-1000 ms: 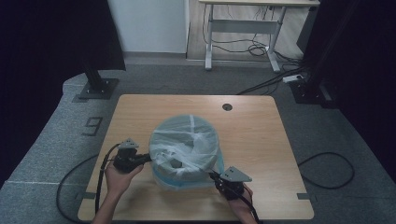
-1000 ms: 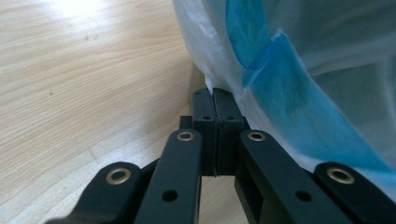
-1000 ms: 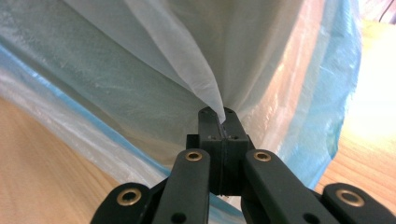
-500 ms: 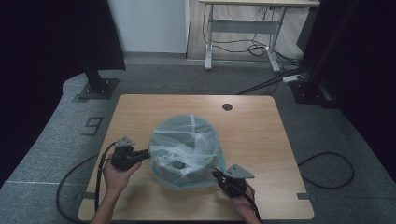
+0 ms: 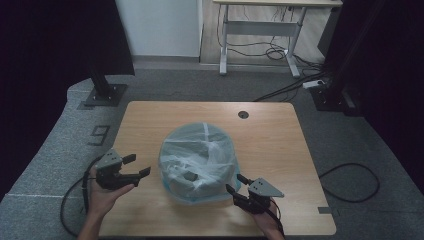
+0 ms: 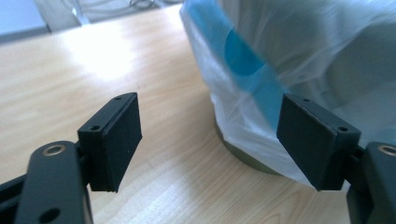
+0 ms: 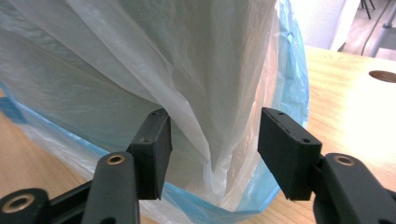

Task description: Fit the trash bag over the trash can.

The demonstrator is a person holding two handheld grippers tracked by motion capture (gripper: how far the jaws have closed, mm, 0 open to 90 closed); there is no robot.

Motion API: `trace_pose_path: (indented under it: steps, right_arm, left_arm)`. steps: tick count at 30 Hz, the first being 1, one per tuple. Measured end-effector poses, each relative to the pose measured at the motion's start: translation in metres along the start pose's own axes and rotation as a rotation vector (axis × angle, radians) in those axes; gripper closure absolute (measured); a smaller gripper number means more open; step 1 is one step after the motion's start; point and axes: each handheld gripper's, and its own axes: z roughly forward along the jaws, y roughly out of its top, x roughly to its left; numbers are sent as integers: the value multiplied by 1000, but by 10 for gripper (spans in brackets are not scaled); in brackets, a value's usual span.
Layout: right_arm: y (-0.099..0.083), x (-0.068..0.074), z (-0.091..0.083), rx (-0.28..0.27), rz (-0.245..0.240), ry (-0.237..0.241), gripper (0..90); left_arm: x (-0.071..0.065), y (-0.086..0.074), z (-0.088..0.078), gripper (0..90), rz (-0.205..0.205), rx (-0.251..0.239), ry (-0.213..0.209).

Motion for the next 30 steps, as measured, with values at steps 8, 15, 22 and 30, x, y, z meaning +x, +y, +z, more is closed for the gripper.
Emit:
trace_pose_path:
  steps: [8,15,22,30]
  right_arm:
    - [4,-6,-14,-27,10,22,372]
    - [4,-18,-31,-50,26,-1,372]
    - [4,-28,-45,-68,43,-28,373]
    - [-1,-31,-54,-67,57,-58,379]
  left_arm:
    - [-3,18,-13,230,48,-59,-89]
    - [-13,56,-1,261,109,-44,-176]
    - [-16,87,19,269,190,-7,-292]
    - [-9,102,39,332,215,49,-319]
